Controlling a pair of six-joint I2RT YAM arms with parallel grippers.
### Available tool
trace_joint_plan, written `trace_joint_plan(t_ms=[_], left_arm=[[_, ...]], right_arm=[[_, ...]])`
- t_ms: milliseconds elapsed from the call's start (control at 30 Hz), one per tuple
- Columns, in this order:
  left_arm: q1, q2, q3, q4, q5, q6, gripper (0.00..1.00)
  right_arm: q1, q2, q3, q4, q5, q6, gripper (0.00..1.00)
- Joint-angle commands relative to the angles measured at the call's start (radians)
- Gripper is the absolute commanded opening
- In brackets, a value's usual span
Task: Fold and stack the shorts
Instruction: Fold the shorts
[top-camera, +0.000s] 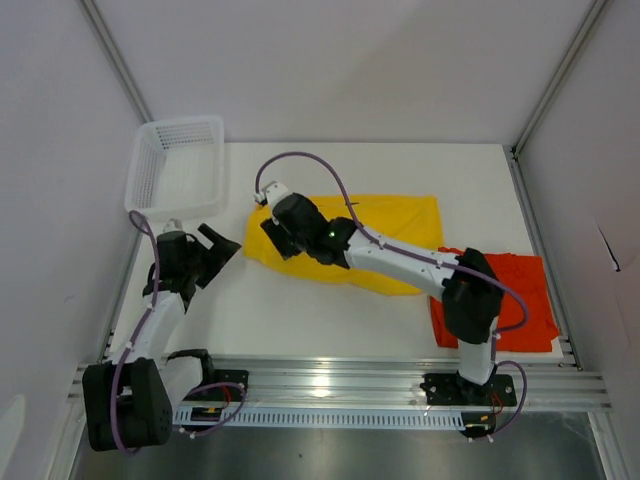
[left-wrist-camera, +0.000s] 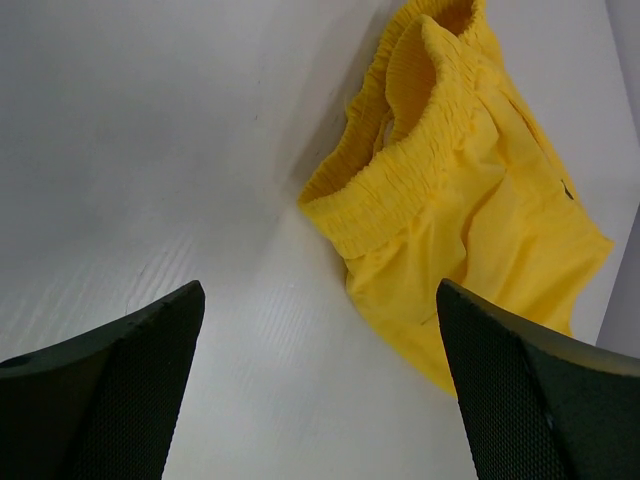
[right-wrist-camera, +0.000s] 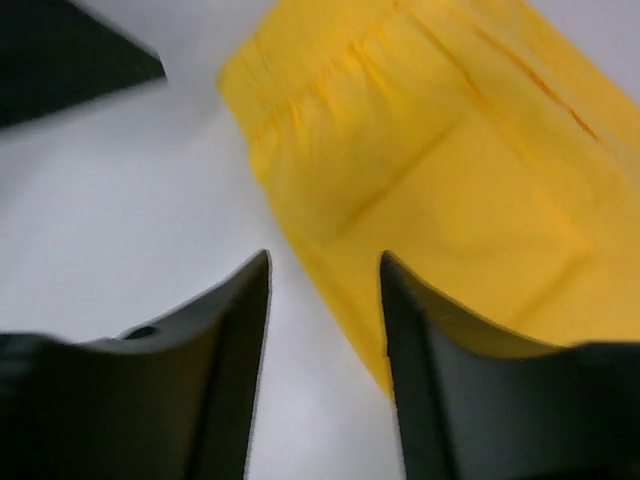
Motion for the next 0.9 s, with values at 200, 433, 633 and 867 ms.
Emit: trace_joint_plan(t_ms=[200, 433, 633, 867], left_arm=[[0.02, 0.204, -0.131, 0.518, 0.056, -0.168, 0.88], [0.018, 0.204, -0.126, 0.512, 0.017, -0.15, 0.82], [0.02, 0.06, -0.137, 0.368, 0.052, -0.076, 0.94], [0.025, -0.003, -0.204, 0.359, 0.155, -0.024, 0.96]], right_arm=[[-0.205, 0.413, 0.387, -0.027, -0.317, 0.432, 0.13], [-0.245, 0.599, 0.565, -0.238, -0.388, 0.452, 0.11], [-0.208, 0.48, 0.3, -0.271, -0.412, 0.337, 0.08], [-0.234, 0.208, -0.07, -0.193, -0.426, 0.271, 0.18]])
